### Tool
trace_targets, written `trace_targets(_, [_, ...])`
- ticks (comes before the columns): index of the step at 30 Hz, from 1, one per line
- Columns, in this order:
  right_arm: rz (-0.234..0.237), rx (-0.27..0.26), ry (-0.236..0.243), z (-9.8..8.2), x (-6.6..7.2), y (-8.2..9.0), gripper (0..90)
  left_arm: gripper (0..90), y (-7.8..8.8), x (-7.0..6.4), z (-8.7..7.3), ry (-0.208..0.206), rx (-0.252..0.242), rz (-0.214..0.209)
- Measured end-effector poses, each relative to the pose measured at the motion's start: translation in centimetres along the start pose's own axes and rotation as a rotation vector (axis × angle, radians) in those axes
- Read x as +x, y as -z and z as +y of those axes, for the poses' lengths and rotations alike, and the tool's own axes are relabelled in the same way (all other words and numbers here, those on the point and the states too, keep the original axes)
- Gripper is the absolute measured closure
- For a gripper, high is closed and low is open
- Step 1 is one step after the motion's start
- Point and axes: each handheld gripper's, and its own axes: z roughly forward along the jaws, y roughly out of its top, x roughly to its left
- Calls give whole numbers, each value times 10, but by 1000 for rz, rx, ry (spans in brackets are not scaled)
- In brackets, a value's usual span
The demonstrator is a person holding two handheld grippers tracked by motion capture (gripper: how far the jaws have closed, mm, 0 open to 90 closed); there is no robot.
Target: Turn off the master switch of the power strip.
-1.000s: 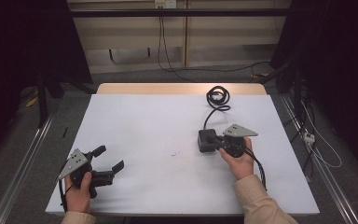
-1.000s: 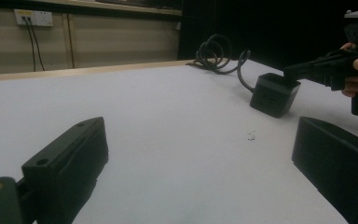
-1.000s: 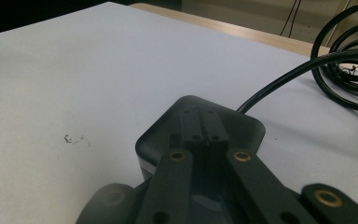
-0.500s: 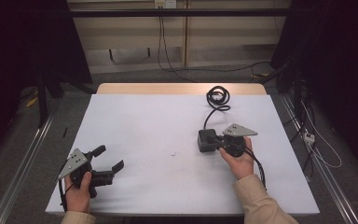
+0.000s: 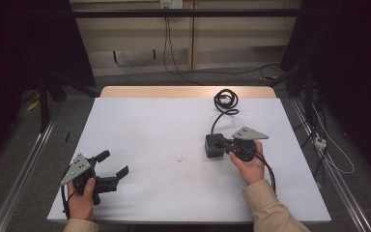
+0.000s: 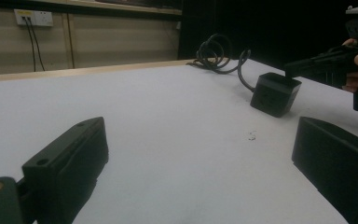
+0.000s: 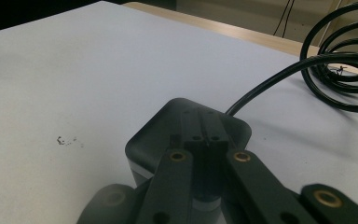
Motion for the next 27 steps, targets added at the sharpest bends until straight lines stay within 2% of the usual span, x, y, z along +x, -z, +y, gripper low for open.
trace_targets(11, [3,0,-8,0,0,0,900,34,0,0,0,-1,1,0])
trace_targets(20, [32,-6,-23,1,1,0,900,34,1,1,1,-2,0,1])
trace_targets(23, [40,-8,-41,1,1,1,851,34,1,1,1,-4,1,0])
trace_targets(27, [40,-12,-37,3,0,2,822,34,1,1,1,-2,0,1])
